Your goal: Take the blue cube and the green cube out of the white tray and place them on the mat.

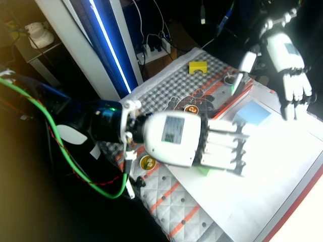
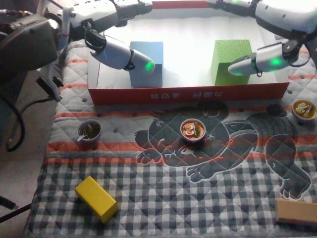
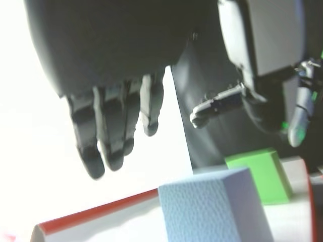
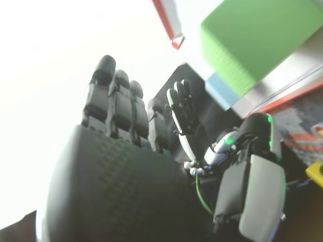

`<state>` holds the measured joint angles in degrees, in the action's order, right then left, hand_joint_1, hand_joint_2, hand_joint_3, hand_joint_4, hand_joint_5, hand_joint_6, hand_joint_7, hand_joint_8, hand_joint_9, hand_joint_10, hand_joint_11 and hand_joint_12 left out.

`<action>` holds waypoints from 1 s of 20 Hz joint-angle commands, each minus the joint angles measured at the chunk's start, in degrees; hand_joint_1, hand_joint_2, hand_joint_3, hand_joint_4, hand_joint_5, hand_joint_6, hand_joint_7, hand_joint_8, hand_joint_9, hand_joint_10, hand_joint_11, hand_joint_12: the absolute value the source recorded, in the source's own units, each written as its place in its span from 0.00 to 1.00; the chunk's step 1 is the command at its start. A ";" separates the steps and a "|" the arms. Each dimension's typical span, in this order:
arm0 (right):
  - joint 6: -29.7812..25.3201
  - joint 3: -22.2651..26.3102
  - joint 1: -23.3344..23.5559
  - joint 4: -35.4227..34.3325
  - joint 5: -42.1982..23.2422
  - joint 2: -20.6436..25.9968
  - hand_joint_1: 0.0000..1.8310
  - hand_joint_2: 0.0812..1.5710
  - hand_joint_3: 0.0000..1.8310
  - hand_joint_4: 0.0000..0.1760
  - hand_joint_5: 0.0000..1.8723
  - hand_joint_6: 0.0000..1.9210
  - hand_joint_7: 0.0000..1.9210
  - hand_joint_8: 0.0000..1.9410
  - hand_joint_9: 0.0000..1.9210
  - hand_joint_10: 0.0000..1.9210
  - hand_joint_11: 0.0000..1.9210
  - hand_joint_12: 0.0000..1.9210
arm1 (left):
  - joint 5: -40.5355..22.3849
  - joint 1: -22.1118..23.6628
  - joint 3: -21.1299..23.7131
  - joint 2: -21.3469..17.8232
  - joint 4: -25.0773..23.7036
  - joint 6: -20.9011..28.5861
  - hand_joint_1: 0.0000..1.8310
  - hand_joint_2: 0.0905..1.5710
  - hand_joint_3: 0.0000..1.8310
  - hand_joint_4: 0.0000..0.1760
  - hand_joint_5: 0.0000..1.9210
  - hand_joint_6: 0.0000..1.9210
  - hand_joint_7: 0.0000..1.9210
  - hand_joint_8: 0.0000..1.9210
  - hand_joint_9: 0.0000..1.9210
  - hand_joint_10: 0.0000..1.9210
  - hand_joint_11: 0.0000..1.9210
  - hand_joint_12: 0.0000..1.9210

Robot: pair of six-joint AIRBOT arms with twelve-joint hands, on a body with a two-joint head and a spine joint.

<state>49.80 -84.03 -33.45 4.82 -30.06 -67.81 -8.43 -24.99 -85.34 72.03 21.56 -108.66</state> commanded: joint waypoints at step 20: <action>0.12 -5.37 0.20 -0.80 2.67 -5.57 0.31 0.63 0.00 0.00 0.42 0.00 0.39 0.00 0.31 0.00 0.02 0.60 | 1.57 -0.90 -7.41 6.17 27.11 -26.94 0.50 0.66 0.00 1.00 0.18 0.00 0.24 0.00 0.30 0.01 0.07 0.45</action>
<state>49.76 -89.27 -33.52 4.43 -22.46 -73.32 -3.22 -26.02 -92.77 78.06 48.60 -135.39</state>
